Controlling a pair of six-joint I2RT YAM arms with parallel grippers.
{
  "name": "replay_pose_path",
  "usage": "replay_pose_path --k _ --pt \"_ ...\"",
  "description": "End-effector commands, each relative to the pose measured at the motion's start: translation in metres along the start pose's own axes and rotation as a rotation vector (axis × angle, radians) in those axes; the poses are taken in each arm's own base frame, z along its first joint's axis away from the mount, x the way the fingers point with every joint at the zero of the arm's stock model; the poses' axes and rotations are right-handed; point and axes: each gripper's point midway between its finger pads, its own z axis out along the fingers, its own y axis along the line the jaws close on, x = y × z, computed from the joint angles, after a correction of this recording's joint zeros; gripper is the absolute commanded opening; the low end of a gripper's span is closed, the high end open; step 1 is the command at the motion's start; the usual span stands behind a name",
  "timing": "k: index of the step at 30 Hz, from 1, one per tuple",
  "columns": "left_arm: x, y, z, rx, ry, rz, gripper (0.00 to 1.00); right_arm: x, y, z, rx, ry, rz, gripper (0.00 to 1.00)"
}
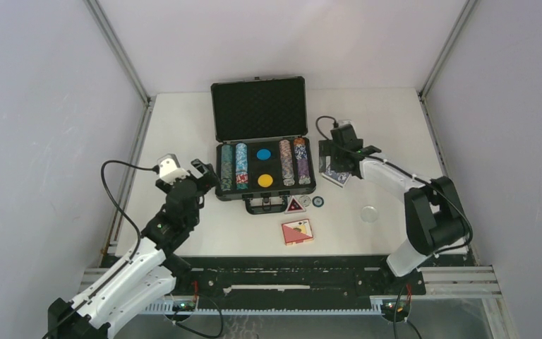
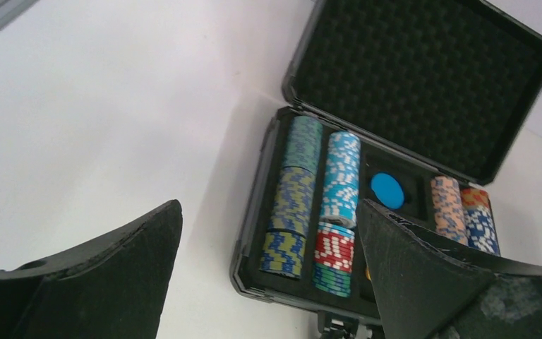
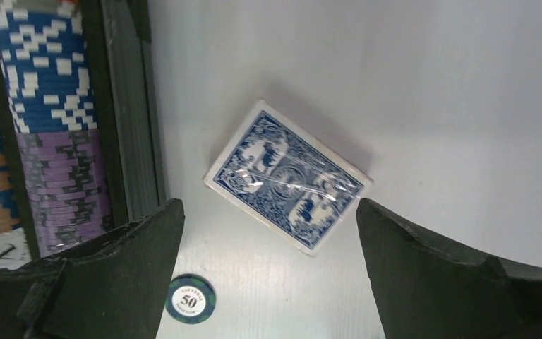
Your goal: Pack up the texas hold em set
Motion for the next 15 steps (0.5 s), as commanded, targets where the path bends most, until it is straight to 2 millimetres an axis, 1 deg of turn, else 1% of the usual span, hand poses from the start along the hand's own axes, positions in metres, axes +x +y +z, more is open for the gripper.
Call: replay_pose_path --k 1,2,4,7,9,11,13,15 --pt "0.006 -0.03 -0.004 0.147 -0.004 0.055 0.96 -0.007 0.013 0.021 -0.024 -0.061 -0.295 1.0" --pt "0.004 -0.038 -0.006 0.175 -0.008 0.068 0.96 -0.006 0.011 0.027 -0.023 -0.055 -0.32 1.0" --pt "0.002 -0.043 -0.006 0.19 -0.008 0.095 0.96 -0.002 0.011 0.035 -0.079 -0.035 -0.35 1.0" --pt "0.0 -0.045 -0.006 0.195 -0.017 0.094 0.95 0.001 0.001 0.044 -0.145 -0.003 -0.386 1.0" --pt "0.001 -0.046 -0.006 0.204 -0.019 0.087 0.94 0.004 -0.011 0.052 -0.143 0.037 -0.408 1.0" --pt "0.002 -0.046 -0.006 0.207 -0.017 0.088 0.94 0.003 -0.022 0.057 -0.132 0.059 -0.419 1.0" --pt "0.004 -0.046 -0.005 0.204 -0.013 0.094 0.94 0.001 -0.028 0.061 -0.144 0.074 -0.429 1.0" --pt "0.005 -0.045 -0.004 0.196 -0.014 0.1 0.94 0.005 -0.024 0.063 -0.184 0.102 -0.439 1.0"
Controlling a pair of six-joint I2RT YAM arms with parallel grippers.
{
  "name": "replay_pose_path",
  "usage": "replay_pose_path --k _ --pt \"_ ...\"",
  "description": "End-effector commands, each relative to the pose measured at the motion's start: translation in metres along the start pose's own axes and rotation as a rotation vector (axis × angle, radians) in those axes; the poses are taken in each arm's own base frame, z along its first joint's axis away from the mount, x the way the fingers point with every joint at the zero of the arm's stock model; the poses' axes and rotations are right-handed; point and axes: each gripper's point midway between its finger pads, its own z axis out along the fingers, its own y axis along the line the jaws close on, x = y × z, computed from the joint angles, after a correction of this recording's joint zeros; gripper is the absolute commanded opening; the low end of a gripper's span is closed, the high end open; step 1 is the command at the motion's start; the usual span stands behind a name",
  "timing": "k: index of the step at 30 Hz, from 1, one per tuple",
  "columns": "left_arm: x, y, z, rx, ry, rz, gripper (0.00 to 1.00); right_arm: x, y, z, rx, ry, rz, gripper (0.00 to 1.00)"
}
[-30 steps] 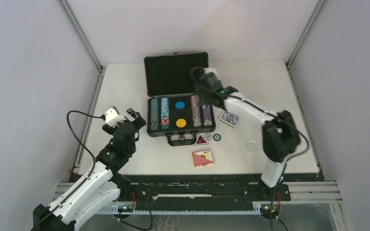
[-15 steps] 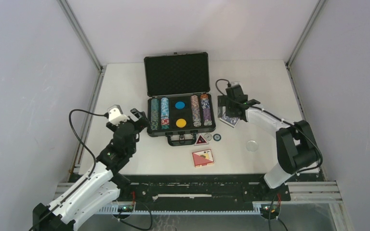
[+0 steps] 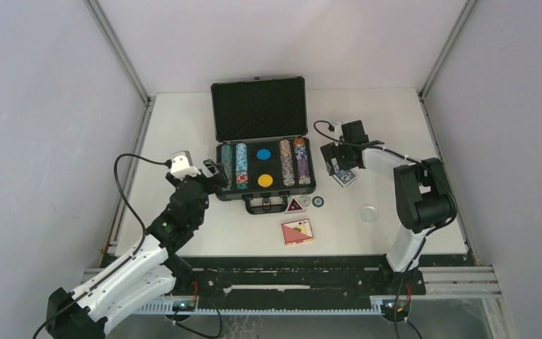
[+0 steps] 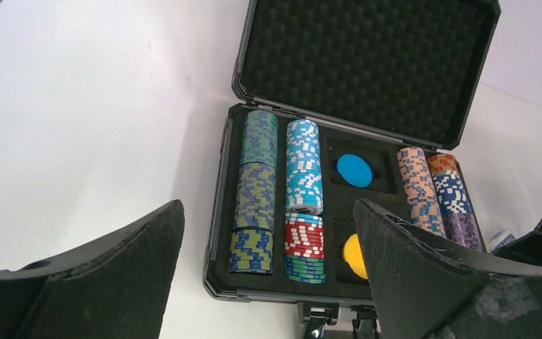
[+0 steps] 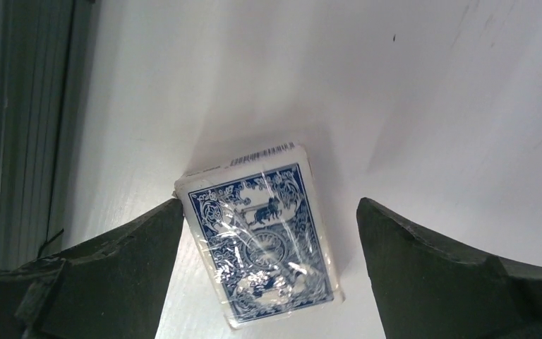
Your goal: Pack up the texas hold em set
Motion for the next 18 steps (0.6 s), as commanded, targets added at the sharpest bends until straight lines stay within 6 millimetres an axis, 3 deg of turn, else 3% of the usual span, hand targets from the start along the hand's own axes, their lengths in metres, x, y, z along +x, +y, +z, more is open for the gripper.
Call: replay_pose_path --k 1,11,12,16,18 --pt "-0.003 -0.004 0.002 0.019 -0.021 0.012 0.94 -0.003 0.001 0.008 -0.075 0.025 -0.098 1.0" --pt "-0.005 0.002 0.001 -0.004 -0.039 0.005 0.93 0.027 0.011 0.009 -0.098 0.177 -0.098 0.98" --pt "-0.005 0.002 0.001 -0.003 -0.039 0.004 0.93 0.03 0.011 0.008 -0.104 0.199 -0.094 0.91" --pt "-0.006 0.001 0.0 -0.001 -0.041 -0.001 0.93 0.026 0.012 0.006 -0.099 0.2 -0.079 0.48" --pt "-0.005 0.002 0.0 0.0 -0.04 -0.003 0.93 0.022 0.01 0.002 -0.08 0.188 -0.073 0.36"
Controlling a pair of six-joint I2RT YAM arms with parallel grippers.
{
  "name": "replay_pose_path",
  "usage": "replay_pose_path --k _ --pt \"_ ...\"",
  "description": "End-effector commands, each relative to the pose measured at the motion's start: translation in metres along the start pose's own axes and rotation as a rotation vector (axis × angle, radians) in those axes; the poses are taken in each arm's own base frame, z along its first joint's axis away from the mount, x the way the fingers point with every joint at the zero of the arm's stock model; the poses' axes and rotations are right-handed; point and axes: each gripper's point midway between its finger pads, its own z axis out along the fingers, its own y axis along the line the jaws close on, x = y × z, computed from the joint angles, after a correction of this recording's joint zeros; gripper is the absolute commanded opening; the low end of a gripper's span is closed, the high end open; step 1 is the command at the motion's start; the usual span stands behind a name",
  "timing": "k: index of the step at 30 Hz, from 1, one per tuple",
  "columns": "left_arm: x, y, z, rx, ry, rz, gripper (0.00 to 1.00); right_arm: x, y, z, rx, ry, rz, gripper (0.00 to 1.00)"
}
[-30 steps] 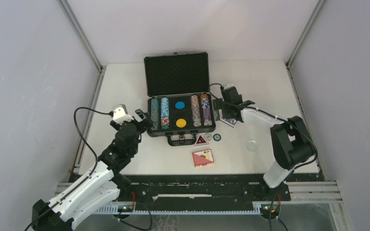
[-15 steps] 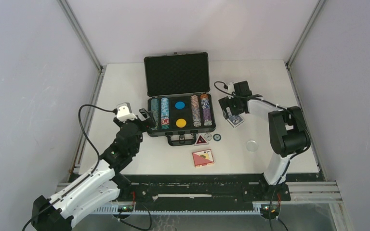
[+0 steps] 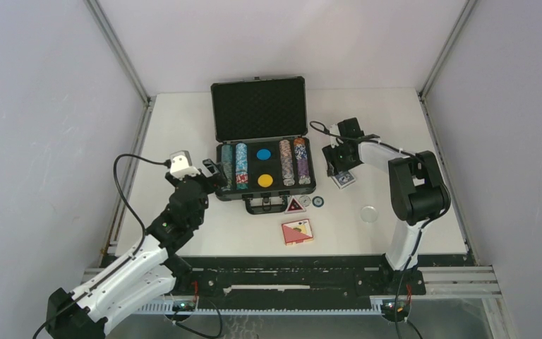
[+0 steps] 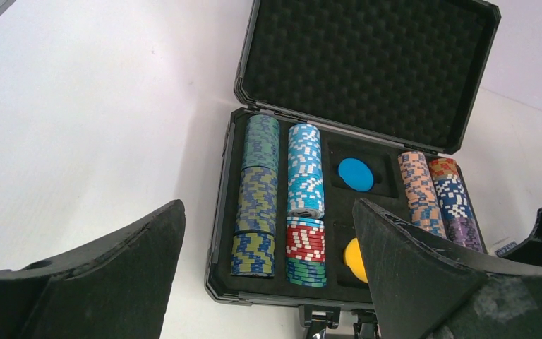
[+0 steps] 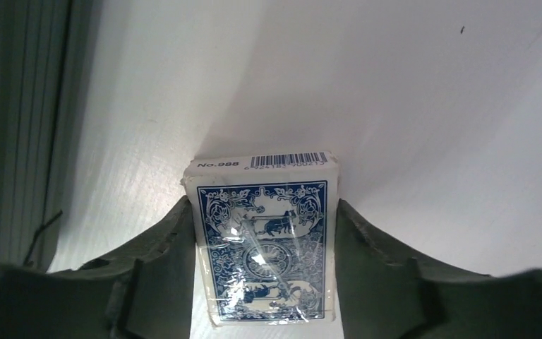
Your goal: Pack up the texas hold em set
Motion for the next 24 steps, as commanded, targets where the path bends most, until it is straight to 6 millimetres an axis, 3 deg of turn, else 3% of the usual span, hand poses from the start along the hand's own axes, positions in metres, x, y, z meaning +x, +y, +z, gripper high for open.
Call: replay_pose_path --k 1,6,14,18,24 --pt "-0.003 0.001 -0.001 0.006 -0.027 -0.013 0.93 0.011 0.0 -0.008 0.027 0.058 0.011 0.34" --pt "-0.002 -0.005 0.0 0.021 -0.009 -0.023 0.92 -0.006 -0.003 -0.028 0.11 -0.022 0.009 0.18" --pt "-0.008 -0.039 0.0 0.141 0.053 -0.038 0.9 -0.031 0.019 -0.069 0.154 -0.171 -0.086 0.17" --pt "-0.017 -0.056 0.001 0.165 0.139 0.04 0.92 -0.038 0.061 -0.089 0.054 -0.249 -0.147 0.18" --pt "-0.006 -0.128 -0.021 0.463 0.407 0.02 0.91 -0.04 0.12 -0.114 0.017 -0.324 -0.294 0.19"
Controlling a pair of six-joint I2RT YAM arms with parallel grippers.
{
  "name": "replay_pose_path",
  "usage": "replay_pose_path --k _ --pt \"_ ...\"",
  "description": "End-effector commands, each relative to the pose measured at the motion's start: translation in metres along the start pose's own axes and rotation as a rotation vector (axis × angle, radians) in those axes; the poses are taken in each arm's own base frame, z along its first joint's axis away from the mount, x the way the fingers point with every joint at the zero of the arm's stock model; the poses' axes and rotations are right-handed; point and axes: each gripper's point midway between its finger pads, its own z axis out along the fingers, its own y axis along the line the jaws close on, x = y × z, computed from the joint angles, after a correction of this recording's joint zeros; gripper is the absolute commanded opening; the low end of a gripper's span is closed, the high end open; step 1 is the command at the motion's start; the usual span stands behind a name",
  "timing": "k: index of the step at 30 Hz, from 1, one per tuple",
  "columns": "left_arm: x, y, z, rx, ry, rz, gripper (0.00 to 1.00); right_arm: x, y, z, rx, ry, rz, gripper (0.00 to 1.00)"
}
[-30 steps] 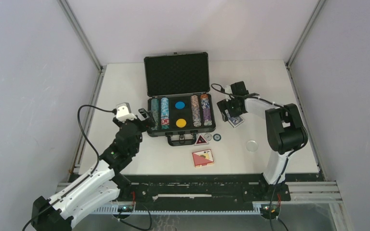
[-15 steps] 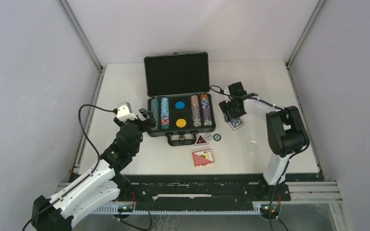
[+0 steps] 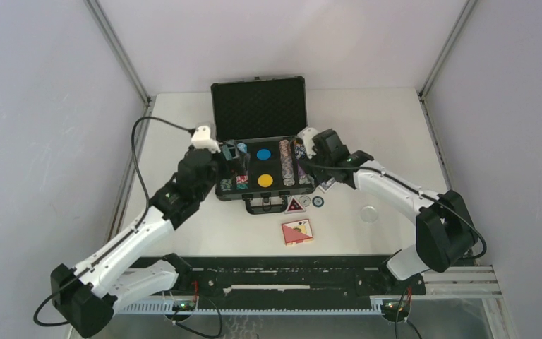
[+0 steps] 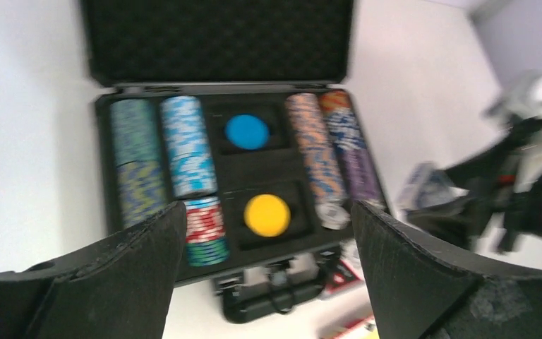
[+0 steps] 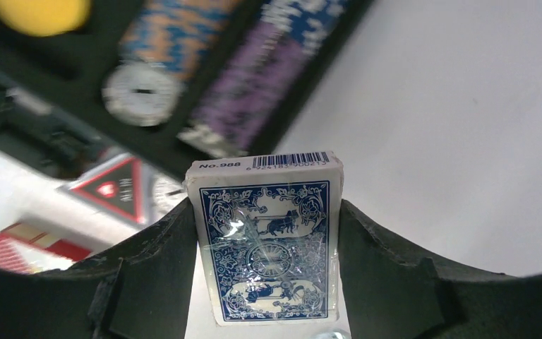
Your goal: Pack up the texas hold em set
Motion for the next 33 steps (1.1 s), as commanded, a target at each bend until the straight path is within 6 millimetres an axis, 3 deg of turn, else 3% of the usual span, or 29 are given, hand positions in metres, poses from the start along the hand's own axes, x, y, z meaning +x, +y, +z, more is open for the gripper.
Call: replay_pose_path --k 1,7,15,21,29,33 --pt "0.003 -0.065 -0.013 0.289 0.202 -0.025 0.9 -0.029 0.033 -0.024 -0.025 -0.135 -0.074 0.19" --pt "0.023 -0.108 -0.015 0.541 0.379 -0.086 0.8 -0.042 0.055 -0.058 -0.12 -0.285 -0.111 0.18" --pt "0.027 -0.133 -0.024 0.68 0.462 -0.136 0.79 -0.058 0.094 -0.114 -0.305 -0.505 -0.17 0.19" --pt "0.03 -0.154 -0.027 0.785 0.536 -0.192 0.74 -0.055 0.109 -0.12 -0.359 -0.509 -0.207 0.2" --pt "0.043 -0.175 -0.026 0.837 0.615 -0.22 0.64 -0.056 0.11 -0.126 -0.356 -0.527 -0.22 0.2" --pt "0.036 -0.185 -0.033 0.883 0.606 -0.218 0.64 -0.055 0.11 -0.128 -0.357 -0.523 -0.218 0.2"
